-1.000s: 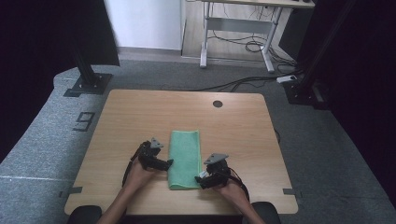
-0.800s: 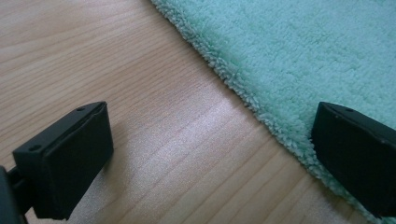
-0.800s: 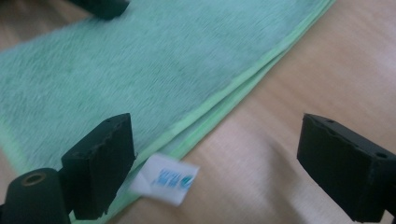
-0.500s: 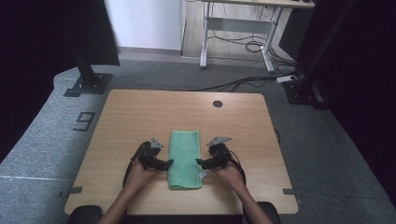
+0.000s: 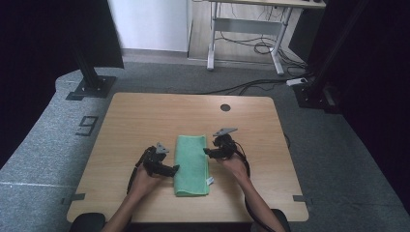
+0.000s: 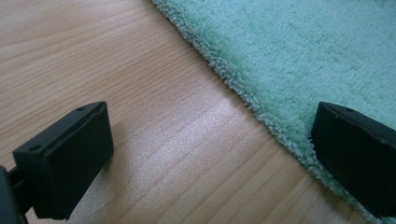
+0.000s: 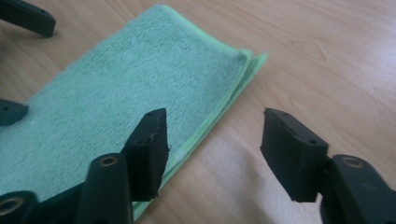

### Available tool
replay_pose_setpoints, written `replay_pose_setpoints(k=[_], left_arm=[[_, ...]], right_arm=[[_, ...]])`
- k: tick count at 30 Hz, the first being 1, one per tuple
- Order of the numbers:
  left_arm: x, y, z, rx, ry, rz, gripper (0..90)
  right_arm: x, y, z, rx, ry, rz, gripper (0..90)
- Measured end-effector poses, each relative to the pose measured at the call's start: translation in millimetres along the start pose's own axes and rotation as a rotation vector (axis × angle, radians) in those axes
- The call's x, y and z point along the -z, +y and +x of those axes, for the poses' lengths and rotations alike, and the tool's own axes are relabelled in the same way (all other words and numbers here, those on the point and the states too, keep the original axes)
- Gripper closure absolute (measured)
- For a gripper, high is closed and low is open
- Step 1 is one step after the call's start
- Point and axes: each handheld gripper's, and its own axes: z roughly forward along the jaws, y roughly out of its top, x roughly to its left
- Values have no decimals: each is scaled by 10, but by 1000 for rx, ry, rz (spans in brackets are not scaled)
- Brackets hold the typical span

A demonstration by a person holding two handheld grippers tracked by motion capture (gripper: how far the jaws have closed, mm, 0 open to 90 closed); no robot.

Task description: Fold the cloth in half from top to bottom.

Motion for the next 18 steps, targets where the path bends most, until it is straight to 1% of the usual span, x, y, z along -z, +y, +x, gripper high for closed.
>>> replay_pose_setpoints(k=[1,2,5,7,8,13,14,18], left_arm=[[0,0,0,0,0,0,0],[1,0,1,0,-1,1,0],[0,0,0,0,-1,0,0],[1,0,1,0,-1,1,0],[1,0,1,-1,0,1,0],[0,0,1,0,-1,1,0],[-1,0,-1,3,0,-1,0],[-1,0,-1,2,-1,-1,0]], right_arm=[[0,0,0,0,0,0,423],[-32,45,-27,3,2,4,451],[-81,99,-56,7,0,9,493],[-100,119,-65,7,0,13,504],[-143,162,-93,7,-8,15,525],[-215,224,-149,0,-9,17,554],[-258,256,-169,-3,-9,20,564],[-314,293,-188,-6,-13,23,572]])
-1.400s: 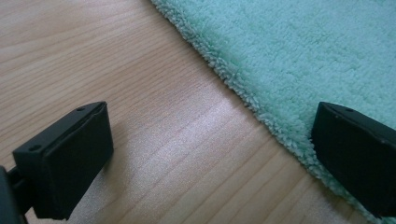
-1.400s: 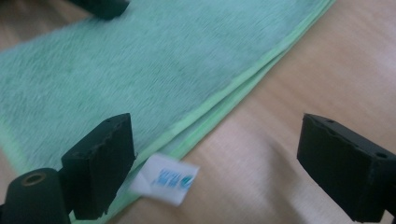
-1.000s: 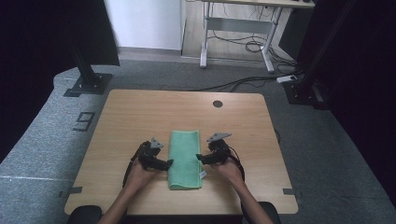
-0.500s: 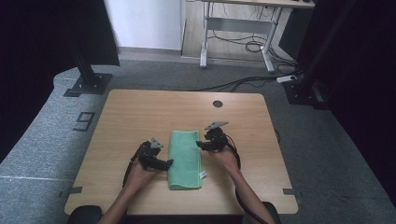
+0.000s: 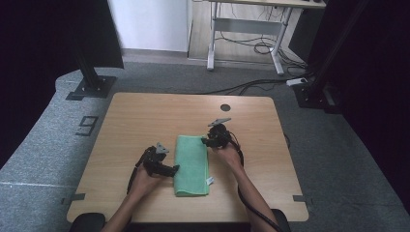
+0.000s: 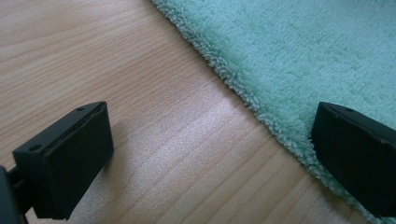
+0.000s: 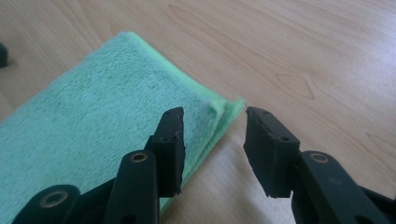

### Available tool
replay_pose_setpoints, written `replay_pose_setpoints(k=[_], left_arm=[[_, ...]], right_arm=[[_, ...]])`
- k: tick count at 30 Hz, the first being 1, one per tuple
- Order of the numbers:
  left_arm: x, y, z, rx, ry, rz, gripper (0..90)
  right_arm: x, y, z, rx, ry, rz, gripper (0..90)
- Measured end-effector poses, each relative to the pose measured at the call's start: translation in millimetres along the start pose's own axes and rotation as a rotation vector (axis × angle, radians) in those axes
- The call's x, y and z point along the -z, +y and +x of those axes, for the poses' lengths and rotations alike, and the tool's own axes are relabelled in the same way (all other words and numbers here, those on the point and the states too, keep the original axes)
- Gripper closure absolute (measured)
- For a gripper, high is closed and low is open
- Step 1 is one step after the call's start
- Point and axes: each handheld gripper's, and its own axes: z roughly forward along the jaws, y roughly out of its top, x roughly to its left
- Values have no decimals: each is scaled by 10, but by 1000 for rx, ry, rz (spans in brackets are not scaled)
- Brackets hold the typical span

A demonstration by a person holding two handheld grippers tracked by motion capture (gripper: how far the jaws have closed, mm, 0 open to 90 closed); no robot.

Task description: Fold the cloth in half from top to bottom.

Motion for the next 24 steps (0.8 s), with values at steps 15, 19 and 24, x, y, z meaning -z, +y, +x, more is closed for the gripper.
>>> replay_pose_setpoints(k=[15,19,24], left_arm=[[1,0,2,-3,0,3,0],[1,0,2,-3,0,3,0],[1,0,2,-1,0,2,0]], right_arm=[[-243,27,-80,22,-10,51,696],[-241,14,-82,-8,34,48,817],[-237,53,-21,25,10,78,853]])
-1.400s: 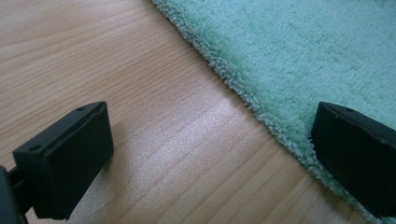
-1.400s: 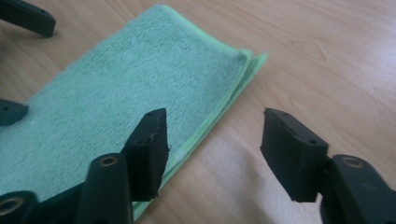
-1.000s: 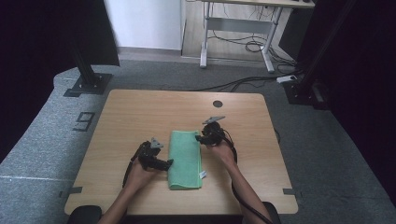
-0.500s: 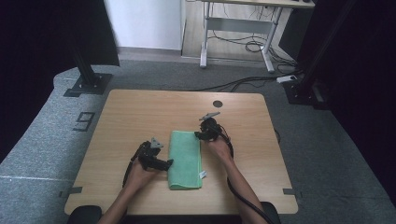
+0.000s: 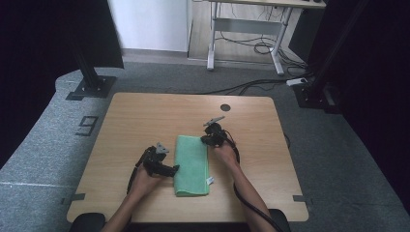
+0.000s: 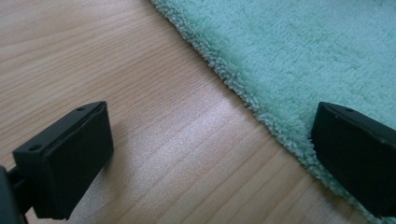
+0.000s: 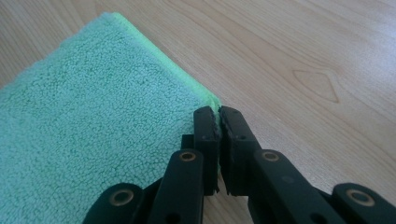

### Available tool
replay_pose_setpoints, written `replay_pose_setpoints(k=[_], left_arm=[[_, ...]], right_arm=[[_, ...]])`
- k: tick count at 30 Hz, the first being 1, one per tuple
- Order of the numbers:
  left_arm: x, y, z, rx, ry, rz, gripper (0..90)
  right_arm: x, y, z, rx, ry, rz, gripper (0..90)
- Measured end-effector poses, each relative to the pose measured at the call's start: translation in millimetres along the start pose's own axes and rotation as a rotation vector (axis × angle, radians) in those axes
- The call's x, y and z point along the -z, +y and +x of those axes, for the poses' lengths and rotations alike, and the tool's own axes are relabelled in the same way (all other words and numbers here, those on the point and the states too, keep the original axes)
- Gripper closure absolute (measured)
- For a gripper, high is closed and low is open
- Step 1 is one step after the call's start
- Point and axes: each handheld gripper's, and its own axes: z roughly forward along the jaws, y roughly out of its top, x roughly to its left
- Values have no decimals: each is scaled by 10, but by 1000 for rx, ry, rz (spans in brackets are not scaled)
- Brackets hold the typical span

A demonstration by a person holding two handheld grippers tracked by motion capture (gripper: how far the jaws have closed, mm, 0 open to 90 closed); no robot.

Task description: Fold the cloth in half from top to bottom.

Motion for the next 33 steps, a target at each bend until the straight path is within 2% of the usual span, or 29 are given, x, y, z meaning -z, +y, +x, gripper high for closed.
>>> replay_pose_setpoints(k=[5,8,10,12,13,14,16,21,22,26,27,33], left_arm=[[2,3,15,-4,-10,0,0],[3,19,39,10,-23,-1,3],[7,35,61,34,-40,-11,8],[1,33,62,33,-41,-8,6],[-3,29,55,26,-33,-9,6],[-8,25,34,1,-15,2,2],[-10,22,26,-2,-8,3,1],[-12,14,15,5,3,-1,0],[-11,14,16,5,4,1,0],[-11,13,14,8,7,1,0],[-10,13,13,8,7,2,0],[-10,11,7,13,13,1,0]], right_arm=[[24,10,8,16,-10,-3,854],[68,21,20,20,-12,-11,854],[137,54,40,33,-11,-28,853],[176,76,66,43,-11,-37,853],[176,76,66,43,-11,-37,853],[218,95,97,47,-10,-48,854],[233,101,107,51,-8,-53,854],[393,123,181,79,10,-85,854],[469,121,208,89,16,-102,853],[578,108,247,94,31,-123,853],[653,88,282,97,41,-132,853],[854,21,397,125,71,-170,853]])
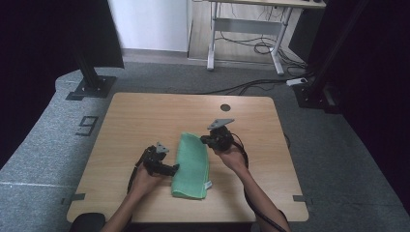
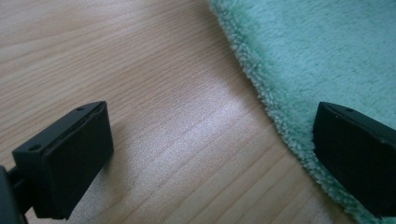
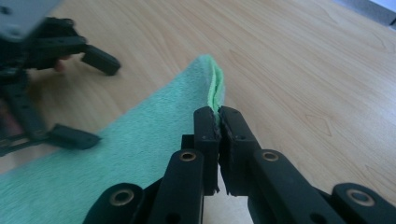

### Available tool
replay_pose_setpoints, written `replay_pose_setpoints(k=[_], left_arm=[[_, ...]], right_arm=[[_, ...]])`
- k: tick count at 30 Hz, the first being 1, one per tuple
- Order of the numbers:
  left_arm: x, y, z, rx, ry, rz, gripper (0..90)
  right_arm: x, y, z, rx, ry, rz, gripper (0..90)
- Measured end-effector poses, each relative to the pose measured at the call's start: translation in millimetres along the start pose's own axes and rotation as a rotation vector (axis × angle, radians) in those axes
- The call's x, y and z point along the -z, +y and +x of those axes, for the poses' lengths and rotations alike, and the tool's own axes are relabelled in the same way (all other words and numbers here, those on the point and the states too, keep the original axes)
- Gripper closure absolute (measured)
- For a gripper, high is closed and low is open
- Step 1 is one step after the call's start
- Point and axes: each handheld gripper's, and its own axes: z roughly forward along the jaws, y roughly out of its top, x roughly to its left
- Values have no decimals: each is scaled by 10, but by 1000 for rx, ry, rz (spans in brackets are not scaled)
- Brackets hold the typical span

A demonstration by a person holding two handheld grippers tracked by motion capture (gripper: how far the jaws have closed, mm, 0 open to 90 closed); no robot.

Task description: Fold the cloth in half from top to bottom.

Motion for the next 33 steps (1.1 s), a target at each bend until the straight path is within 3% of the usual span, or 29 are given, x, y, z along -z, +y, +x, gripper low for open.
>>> replay_pose_setpoints(k=[14,33], left_arm=[[2,-3,-10,9,9,-1,0],[2,-3,-13,14,11,-2,0]], right_arm=[[346,-133,358,56,81,-45,853],[572,-618,654,26,174,-55,853]])
